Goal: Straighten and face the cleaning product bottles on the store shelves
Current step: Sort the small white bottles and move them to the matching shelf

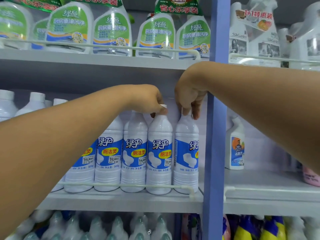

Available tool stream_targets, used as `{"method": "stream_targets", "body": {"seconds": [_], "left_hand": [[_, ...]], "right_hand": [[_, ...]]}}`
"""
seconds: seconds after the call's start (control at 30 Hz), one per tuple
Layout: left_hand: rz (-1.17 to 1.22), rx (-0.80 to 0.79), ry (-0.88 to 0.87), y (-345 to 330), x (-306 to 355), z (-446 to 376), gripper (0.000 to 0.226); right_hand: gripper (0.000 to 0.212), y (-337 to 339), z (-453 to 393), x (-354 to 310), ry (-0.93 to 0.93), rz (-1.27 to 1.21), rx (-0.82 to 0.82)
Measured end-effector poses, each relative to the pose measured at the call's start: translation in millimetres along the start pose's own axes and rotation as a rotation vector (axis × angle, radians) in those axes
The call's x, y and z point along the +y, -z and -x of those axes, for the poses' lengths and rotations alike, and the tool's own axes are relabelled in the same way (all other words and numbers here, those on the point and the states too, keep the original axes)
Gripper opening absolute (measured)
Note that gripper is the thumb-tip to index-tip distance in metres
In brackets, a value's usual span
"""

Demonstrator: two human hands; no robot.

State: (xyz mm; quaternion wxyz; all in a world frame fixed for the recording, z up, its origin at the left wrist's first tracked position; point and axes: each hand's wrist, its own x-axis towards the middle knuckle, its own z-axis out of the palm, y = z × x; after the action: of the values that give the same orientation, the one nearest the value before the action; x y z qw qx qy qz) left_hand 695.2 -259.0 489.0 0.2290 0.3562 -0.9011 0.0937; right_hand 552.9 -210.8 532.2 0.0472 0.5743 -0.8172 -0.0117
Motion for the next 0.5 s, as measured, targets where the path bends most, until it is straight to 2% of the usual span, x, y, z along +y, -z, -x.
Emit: {"method": "stream_targets", "body": {"seconds": [0.13,0.27,0.4,0.5], "left_hand": [[0.018,-0.007,0.008,-1.8,1.5,-1.4,0.032],[0.016,-0.013,0.015,-0.8,0.4,-1.0,0.032],[0.034,-0.019,0.025,-2.0,0.1,-1.7,0.032],[0.053,-0.010,0.036,-3.6,-1.5,-2.7,0.031]], "right_hand": [[0.016,4.8,5.0,-1.4,0.020,-0.024,-0.004],[0.023,5.6,4.3,0.1,0.005,-0.052,-0.025],[0.013,6.8,6.8,-2.0,-0.021,-0.036,-0.024],[0.015,7.1,7.0,-3.4,-0.044,-0.020,-0.040]]}}
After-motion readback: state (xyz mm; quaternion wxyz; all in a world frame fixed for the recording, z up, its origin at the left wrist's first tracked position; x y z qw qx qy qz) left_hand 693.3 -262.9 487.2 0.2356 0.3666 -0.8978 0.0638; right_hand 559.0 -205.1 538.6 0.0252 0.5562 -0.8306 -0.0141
